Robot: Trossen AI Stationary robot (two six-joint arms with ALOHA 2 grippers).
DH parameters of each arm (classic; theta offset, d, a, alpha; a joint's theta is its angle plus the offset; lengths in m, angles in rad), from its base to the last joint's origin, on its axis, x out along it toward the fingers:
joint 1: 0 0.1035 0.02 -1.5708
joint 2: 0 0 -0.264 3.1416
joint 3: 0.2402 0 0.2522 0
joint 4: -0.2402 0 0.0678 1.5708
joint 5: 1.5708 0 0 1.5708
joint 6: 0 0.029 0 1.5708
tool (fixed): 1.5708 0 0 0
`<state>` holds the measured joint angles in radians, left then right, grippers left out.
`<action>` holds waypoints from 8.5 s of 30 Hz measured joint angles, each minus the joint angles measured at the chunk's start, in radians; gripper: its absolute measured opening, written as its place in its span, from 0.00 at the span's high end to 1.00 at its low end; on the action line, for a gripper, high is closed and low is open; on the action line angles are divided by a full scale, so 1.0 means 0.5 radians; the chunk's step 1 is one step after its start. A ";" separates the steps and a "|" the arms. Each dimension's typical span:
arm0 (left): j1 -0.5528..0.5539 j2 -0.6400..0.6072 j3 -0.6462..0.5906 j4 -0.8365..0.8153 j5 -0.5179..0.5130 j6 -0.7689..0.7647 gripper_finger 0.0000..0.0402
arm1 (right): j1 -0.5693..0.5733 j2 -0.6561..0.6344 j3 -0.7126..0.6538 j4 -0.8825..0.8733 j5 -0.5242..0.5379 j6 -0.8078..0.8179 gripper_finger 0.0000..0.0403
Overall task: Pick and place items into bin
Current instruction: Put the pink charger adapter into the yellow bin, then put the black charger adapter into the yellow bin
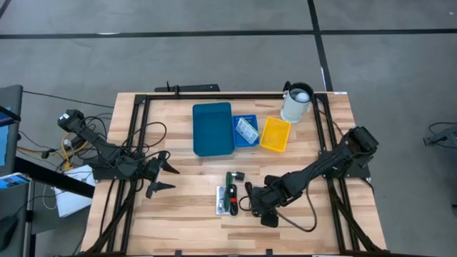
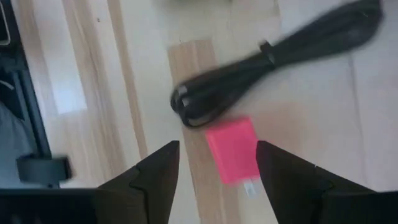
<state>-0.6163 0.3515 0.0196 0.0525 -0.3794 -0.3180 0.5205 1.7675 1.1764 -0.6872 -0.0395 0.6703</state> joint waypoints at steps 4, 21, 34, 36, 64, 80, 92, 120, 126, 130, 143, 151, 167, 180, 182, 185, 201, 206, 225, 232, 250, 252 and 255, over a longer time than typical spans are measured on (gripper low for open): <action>0.000 0.003 0.000 0.003 -0.001 0.000 0.33 | 0.000 0.100 -0.009 -0.007 -0.033 -0.064 0.49; 0.000 0.003 0.000 -0.001 -0.001 0.000 0.33 | -0.023 0.353 0.001 0.001 -0.014 -0.097 0.55; 0.000 0.003 0.000 -0.002 -0.001 0.000 0.33 | -0.042 0.376 0.112 -0.024 0.161 0.037 0.59; 0.000 0.003 0.000 -0.002 -0.001 0.000 0.33 | -0.051 0.388 0.152 -0.034 0.264 0.066 0.58; 0.000 0.003 0.000 -0.003 -0.001 0.000 0.33 | -0.373 0.371 0.252 -0.845 0.384 0.022 0.64; -0.001 0.002 0.000 -0.003 -0.001 0.000 0.33 | -0.597 0.351 0.811 -1.706 0.953 -0.086 0.64; 0.000 0.002 0.000 -0.003 -0.001 0.000 0.33 | -0.945 0.349 0.999 -1.767 1.130 -0.291 0.64; 0.000 0.003 0.000 -0.003 -0.001 0.000 0.33 | -1.400 0.350 0.778 -1.767 0.599 -0.401 0.58; -0.001 0.003 0.000 -0.003 -0.001 0.000 0.33 | -1.400 0.350 0.776 -1.758 0.605 -0.401 0.61; 0.000 0.002 0.000 -0.003 -0.001 0.000 0.33 | -1.400 0.350 0.776 -1.755 0.621 -0.401 0.58; -0.001 0.003 0.000 -0.003 -0.001 0.000 0.33 | -1.400 0.350 0.776 -1.733 0.658 -0.400 0.52; 0.000 0.003 0.000 -0.003 -0.001 0.000 0.33 | -1.398 0.350 0.776 -1.719 0.658 -0.400 0.52; 0.000 0.002 0.000 -0.003 -0.001 0.000 0.33 | -1.029 0.350 0.777 -1.458 0.650 -0.437 0.50; 0.000 0.003 0.000 -0.003 -0.001 0.000 0.33 | -0.639 0.350 0.777 -0.941 0.543 -0.472 0.51; -0.001 0.002 0.000 -0.003 -0.001 0.000 0.33 | -0.609 0.350 0.777 -0.873 0.541 -0.496 0.51; 0.000 0.003 0.000 -0.003 -0.001 0.000 0.33 | -0.578 0.351 0.777 -0.790 0.540 -0.522 0.51; 0.000 0.003 0.000 -0.003 -0.001 0.000 0.33 | -0.614 0.372 0.779 -0.436 0.341 -0.735 0.50; -0.001 0.003 0.000 -0.002 -0.001 0.000 0.33 | -0.613 0.444 0.772 -0.409 0.331 -0.769 0.48; -0.001 0.003 -0.001 0.003 0.000 0.000 0.33 | -0.624 0.693 0.771 -0.366 0.260 -0.820 0.46; 0.000 0.003 -0.001 0.006 0.000 0.000 0.33 | -0.632 0.772 0.783 -0.314 0.230 -0.819 0.46; -0.001 0.003 -0.001 0.009 0.000 0.000 0.33 | -0.639 0.787 0.779 -0.332 0.214 -0.886 0.65; 0.000 0.003 -0.001 0.009 0.000 -0.001 0.33 | -0.639 0.786 0.779 -0.331 0.218 -0.886 0.63; 0.000 0.003 -0.001 0.010 -0.001 0.000 0.33 | -0.639 0.786 0.794 -0.344 0.235 -0.886 0.57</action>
<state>-0.6164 0.3531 0.0193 0.0574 -0.3798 -0.3180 0.2008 2.1605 1.5734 -0.8594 0.0781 0.2271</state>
